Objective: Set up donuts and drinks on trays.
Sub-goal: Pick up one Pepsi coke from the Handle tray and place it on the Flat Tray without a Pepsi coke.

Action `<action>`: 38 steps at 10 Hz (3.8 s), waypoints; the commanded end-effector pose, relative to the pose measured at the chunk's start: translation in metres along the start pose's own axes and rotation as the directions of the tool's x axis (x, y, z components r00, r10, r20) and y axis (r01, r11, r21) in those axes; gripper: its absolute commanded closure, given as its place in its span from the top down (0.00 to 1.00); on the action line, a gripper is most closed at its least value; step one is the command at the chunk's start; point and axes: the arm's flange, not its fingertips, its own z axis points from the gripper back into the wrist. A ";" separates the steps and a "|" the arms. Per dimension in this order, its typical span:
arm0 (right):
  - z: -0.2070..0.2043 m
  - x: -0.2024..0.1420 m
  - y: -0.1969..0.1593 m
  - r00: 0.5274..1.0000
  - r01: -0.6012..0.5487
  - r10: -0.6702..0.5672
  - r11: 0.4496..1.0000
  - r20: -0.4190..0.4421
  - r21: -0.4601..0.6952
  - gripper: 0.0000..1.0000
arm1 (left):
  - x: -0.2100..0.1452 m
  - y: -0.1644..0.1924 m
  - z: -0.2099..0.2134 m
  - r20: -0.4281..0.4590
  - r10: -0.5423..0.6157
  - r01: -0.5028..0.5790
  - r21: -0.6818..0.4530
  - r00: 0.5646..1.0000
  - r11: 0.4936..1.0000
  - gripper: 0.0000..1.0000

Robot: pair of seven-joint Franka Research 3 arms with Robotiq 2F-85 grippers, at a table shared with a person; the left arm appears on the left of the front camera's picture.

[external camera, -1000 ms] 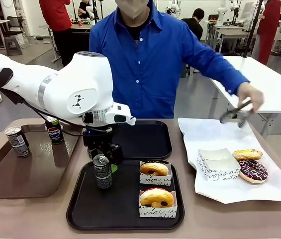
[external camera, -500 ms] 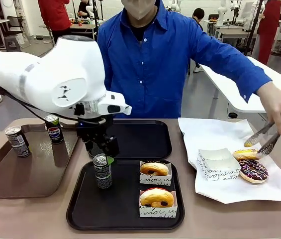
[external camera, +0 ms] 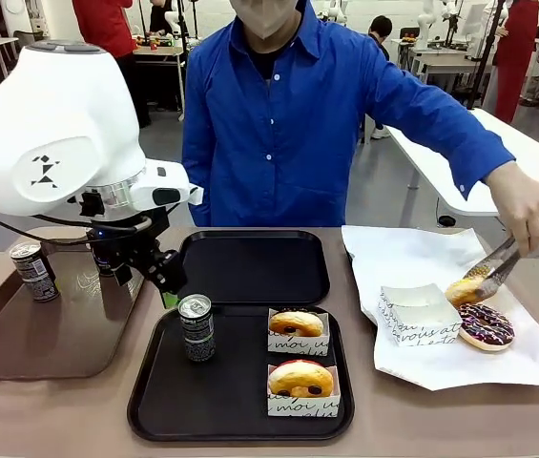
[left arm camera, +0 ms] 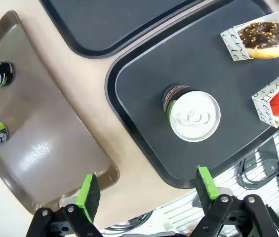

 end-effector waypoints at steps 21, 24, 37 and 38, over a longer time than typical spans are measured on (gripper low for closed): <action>-0.001 0.001 -0.001 1.000 -0.012 0.012 1.000 0.015 0.026 1.00 | -0.037 0.282 0.092 -0.061 0.594 -0.596 -0.036 0.802 0.802 1.00; -0.001 0.001 -0.001 1.000 -0.012 0.012 1.000 0.015 0.026 1.00 | -0.020 0.298 0.065 -0.008 0.582 -0.582 -0.033 0.813 0.813 1.00; -0.001 0.001 -0.001 1.000 -0.012 0.012 1.000 0.015 0.026 1.00 | 0.006 0.336 -0.055 -0.068 0.440 -0.443 -0.035 0.895 0.896 1.00; -0.001 0.001 -0.001 1.000 -0.012 0.012 1.000 0.015 0.026 1.00 | 0.007 0.337 -0.060 -0.074 0.445 -0.448 -0.028 0.893 0.894 1.00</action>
